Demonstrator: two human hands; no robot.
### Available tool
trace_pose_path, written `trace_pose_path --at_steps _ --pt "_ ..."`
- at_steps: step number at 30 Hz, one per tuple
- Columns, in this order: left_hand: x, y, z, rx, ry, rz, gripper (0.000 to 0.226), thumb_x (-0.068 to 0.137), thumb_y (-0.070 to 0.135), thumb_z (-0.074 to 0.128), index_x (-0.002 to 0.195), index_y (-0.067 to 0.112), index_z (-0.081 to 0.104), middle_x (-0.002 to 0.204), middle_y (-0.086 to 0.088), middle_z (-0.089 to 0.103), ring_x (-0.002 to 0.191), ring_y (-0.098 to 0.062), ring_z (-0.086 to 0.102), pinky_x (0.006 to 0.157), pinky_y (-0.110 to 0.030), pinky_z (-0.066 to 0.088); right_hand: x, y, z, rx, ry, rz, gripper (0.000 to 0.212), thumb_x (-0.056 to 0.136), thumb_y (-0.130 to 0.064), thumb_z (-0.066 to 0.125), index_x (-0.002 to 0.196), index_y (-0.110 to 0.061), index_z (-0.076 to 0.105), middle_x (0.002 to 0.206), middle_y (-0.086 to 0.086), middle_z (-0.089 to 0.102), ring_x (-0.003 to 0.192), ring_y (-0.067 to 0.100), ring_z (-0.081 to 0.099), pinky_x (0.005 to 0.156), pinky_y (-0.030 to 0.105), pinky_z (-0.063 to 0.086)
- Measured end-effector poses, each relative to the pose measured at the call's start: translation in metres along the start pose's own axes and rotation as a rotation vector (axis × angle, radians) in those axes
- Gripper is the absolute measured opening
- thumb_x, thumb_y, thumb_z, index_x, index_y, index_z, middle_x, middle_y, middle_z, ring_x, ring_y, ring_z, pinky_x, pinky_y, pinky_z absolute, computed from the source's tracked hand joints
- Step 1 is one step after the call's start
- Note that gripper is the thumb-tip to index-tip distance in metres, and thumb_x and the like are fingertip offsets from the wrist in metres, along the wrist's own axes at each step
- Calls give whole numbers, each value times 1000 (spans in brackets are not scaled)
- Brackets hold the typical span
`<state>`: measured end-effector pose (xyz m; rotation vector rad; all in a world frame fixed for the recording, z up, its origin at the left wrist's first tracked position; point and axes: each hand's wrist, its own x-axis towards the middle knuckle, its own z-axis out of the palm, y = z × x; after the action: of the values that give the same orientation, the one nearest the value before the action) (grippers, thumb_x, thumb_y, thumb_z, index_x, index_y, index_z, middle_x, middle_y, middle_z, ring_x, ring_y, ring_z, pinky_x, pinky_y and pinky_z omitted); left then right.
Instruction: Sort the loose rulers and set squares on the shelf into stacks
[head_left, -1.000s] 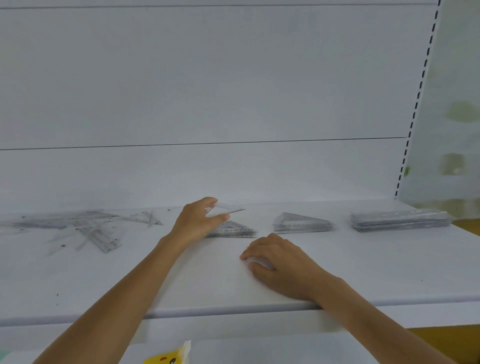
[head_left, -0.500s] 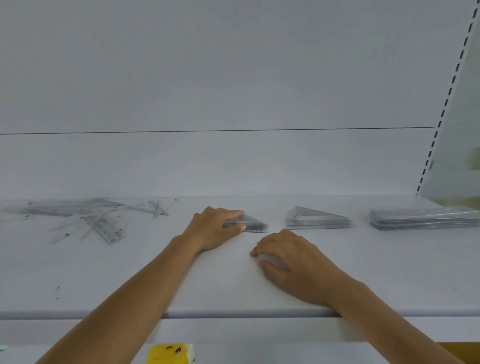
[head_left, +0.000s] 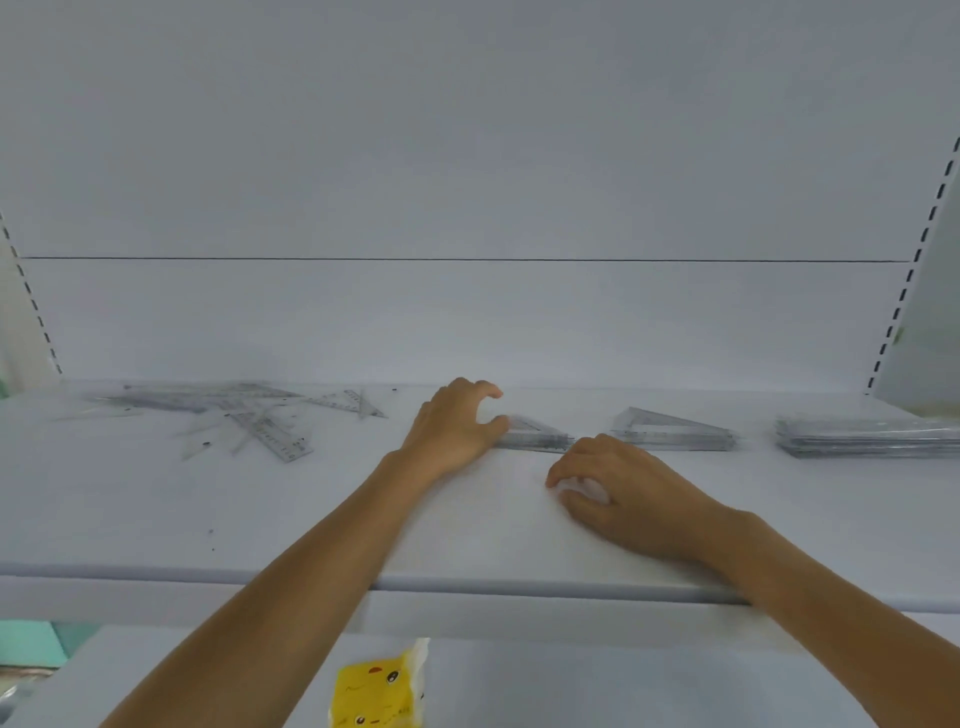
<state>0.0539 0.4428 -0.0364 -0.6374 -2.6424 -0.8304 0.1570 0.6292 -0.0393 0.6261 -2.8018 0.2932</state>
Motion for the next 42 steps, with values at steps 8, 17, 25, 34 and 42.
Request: trace_pose_path --at_steps 8,17,25,34,42 --pt "-29 -96 -80 52 -62 -73 28 88 31 58 115 22 59 123 1 57 108 -14 54 87 -23 38 77 -61 19 9 43 -5 24 93 -30 48 112 -24 60 115 -6 59 104 10 51 89 22 37" --pt "-81 -244 -177 210 -84 -257 35 82 46 61 109 24 62 116 6 60 106 -11 54 90 -25 40 174 -161 60 89 -24 -4 26 91 -32 51 115 -22 58 119 0 56 108 17 53 91 30 43" --pt "-74 -283 -190 19 -34 -236 35 75 47 69 103 27 63 111 5 57 92 -6 54 79 -21 39 243 -212 85 -18 -123 180 49 88 -46 53 121 -9 55 124 9 54 115 26 50 90 33 43" --pt "-66 -291 -184 279 -72 -295 57 85 58 48 131 24 48 140 -3 43 131 -29 32 104 -40 28 244 -226 104 -256 57 117 34 95 -32 37 100 -11 63 101 6 54 99 24 53 74 32 40" --pt "-72 -291 -191 73 38 -277 44 82 27 61 123 18 51 119 -4 54 104 -20 54 92 -34 44 236 -222 97 -97 116 232 22 90 -24 46 98 -12 62 101 4 61 93 25 57 71 29 38"
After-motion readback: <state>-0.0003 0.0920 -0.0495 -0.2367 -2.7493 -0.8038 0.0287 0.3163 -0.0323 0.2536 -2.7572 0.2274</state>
